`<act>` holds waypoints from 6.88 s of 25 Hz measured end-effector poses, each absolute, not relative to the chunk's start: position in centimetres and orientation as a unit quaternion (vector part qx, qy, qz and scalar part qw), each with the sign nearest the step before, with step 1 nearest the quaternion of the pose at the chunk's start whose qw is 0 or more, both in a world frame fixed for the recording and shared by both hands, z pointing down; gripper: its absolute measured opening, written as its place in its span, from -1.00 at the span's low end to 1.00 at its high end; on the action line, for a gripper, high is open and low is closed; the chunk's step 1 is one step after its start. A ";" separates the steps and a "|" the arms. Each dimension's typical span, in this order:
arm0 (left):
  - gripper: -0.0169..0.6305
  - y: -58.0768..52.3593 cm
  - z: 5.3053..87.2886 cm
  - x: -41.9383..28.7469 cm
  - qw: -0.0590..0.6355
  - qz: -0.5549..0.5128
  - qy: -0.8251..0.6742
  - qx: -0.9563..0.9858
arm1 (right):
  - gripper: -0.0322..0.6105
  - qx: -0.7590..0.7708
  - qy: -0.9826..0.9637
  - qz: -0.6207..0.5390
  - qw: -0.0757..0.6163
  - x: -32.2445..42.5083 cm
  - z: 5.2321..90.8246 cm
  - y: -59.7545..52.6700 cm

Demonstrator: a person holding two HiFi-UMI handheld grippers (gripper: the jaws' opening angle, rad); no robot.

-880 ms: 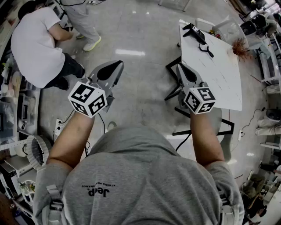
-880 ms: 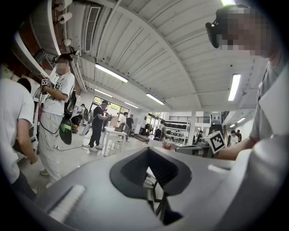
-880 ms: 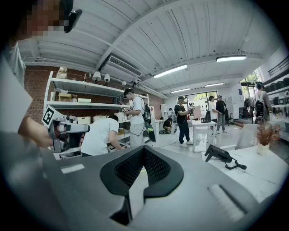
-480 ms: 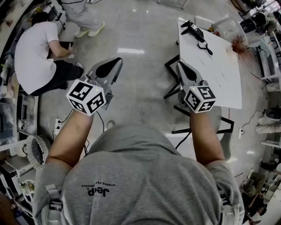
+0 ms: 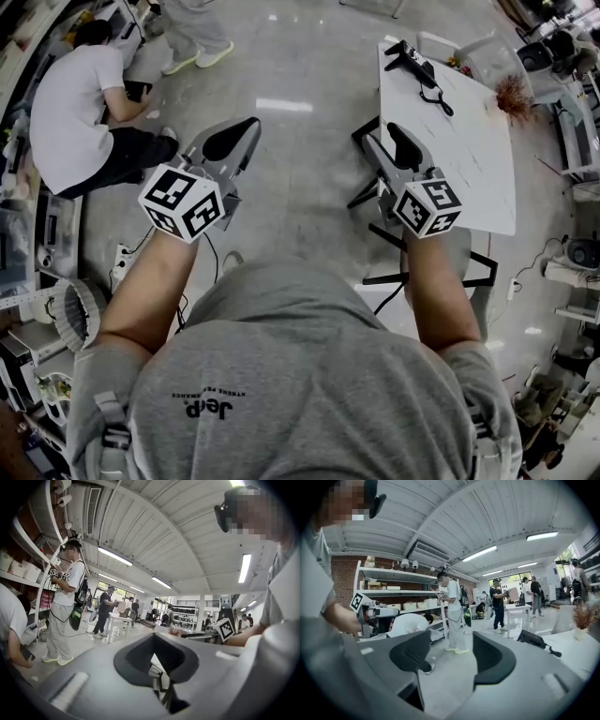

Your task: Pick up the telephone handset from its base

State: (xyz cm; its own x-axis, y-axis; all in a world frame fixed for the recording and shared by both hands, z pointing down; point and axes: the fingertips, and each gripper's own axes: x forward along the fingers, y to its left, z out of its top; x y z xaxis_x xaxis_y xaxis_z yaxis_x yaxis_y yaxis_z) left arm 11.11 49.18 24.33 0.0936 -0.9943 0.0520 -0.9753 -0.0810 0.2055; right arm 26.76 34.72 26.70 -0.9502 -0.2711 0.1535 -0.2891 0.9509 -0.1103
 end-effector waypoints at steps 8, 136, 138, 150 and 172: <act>-0.77 47.8 23.6 14.5 0.088 -0.050 -0.691 0.715 | 0.34 0.094 -0.992 0.051 0.069 29.1 26.5 33.5; -0.77 -22.4 41.7 13.5 0.191 0.091 -0.240 0.948 | -0.66 0.142 -0.867 -0.161 0.450 25.0 51.6 -17.7; -0.78 -22.4 41.0 12.8 0.189 0.083 -0.245 0.947 | -0.66 0.160 -0.874 -0.145 0.435 24.7 50.1 -18.0; -0.77 -22.7 36.8 4.2 0.173 0.045 -0.317 0.931 | -0.66 0.240 -0.908 -0.110 0.326 18.5 39.5 -21.7; -0.77 -14.0 31.6 -23.9 0.139 -0.015 -0.550 0.823 | -0.66 0.115 -0.972 0.013 0.204 -8.4 28.8 -21.1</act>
State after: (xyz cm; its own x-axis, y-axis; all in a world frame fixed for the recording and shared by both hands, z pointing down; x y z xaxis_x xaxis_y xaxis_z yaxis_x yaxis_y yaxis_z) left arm -23.90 -14.02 31.60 0.3940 -0.9101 0.1287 -0.9018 -0.3557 0.2454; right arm -8.39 -21.07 28.81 -0.8906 -0.2186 0.3987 -0.2288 0.9732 0.0223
